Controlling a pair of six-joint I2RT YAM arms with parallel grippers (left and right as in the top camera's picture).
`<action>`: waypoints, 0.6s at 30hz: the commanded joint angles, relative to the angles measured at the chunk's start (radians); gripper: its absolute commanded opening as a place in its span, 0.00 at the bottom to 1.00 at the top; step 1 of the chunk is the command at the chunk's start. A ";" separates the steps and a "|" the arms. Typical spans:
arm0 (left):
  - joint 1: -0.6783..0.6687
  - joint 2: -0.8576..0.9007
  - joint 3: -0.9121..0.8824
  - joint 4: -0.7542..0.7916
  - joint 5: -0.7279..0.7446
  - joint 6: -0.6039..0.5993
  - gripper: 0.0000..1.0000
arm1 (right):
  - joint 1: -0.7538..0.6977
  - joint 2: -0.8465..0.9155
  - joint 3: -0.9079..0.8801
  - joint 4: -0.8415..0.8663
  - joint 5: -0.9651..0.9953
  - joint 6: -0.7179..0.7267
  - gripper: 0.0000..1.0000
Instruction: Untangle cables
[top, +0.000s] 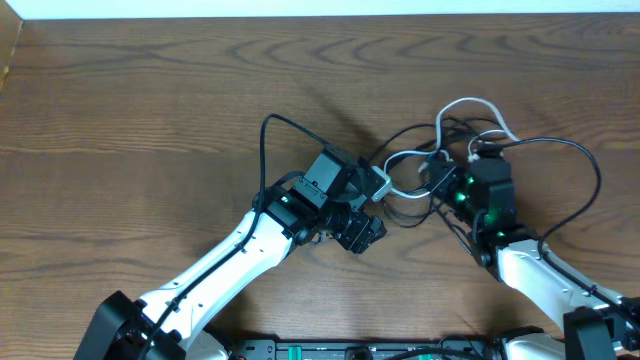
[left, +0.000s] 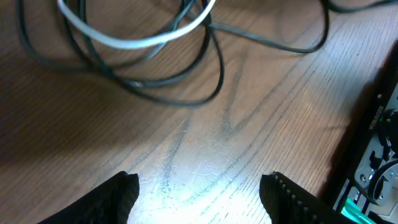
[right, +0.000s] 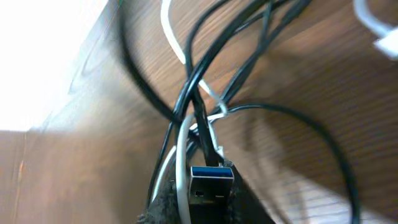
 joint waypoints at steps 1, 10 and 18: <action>0.014 -0.001 0.014 -0.002 -0.013 0.003 0.68 | 0.056 0.000 0.005 0.013 -0.065 -0.119 0.01; 0.218 -0.206 0.014 -0.018 -0.048 0.002 0.68 | 0.228 0.005 0.005 0.077 0.014 -0.274 0.01; 0.322 -0.435 0.014 -0.135 -0.048 0.034 0.68 | 0.282 0.208 0.088 0.207 -0.018 -0.274 0.01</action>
